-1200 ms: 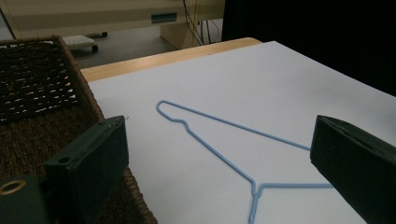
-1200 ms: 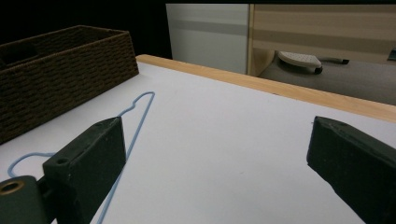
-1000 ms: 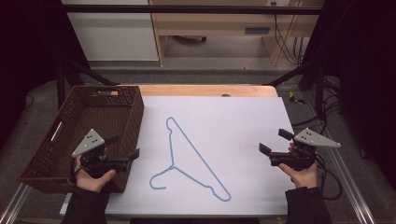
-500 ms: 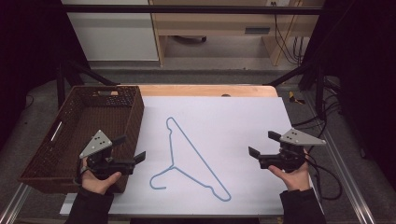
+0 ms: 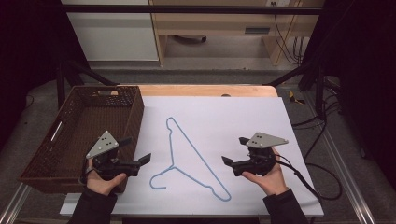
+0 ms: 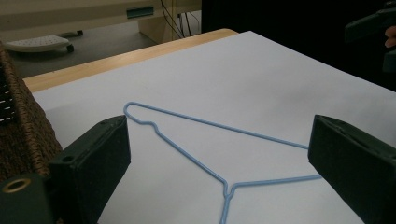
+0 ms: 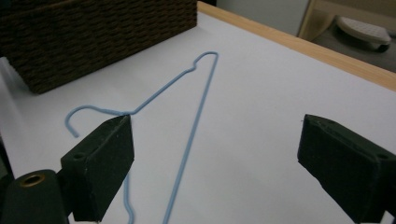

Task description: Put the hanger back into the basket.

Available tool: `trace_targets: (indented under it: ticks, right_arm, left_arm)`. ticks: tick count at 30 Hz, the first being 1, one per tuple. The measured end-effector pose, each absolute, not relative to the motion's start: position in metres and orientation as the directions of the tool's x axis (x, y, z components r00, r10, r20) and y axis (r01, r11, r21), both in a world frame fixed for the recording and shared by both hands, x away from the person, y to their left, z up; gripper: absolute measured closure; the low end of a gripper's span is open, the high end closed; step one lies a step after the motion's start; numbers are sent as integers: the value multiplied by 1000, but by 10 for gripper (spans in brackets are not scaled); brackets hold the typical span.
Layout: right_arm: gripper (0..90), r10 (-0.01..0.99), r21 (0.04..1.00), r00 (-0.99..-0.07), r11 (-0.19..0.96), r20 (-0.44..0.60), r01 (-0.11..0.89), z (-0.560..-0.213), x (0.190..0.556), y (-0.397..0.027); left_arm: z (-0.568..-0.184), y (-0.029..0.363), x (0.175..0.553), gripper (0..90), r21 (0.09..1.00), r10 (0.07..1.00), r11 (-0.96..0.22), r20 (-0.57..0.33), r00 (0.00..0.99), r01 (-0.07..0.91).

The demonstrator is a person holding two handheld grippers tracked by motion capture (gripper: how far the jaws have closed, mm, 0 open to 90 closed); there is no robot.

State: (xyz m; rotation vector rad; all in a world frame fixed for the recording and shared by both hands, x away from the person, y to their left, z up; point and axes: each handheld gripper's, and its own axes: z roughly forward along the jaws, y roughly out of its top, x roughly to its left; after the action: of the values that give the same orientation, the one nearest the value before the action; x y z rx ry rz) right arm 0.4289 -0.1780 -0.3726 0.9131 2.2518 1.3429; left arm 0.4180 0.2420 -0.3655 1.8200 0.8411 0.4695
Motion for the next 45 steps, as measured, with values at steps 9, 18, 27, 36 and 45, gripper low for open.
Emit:
trace_targets:
  ticks: [9,18,27,36,45]
  right_arm:
    - [137,624,841,-781,413,17,348,-385,434,-135]
    - [224,569,788,-822,497,20,363,-400,441,-97]
    - [350,532,749,-845,539,50,384,-422,449,-70]
    - [463,519,702,-853,586,58,404,-441,456,-54]
    - [593,508,656,-859,629,60,418,-460,457,-43]
  left_arm:
    - [-366,241,419,54,915,734,-230,-61,676,332]
    - [-369,239,420,55,909,732,-242,-57,678,338]
    - [-370,238,421,56,909,729,-242,-61,682,340]
    - [-370,237,421,57,908,728,-248,-54,683,337]
    - [-370,235,420,57,908,723,-254,-51,689,334]
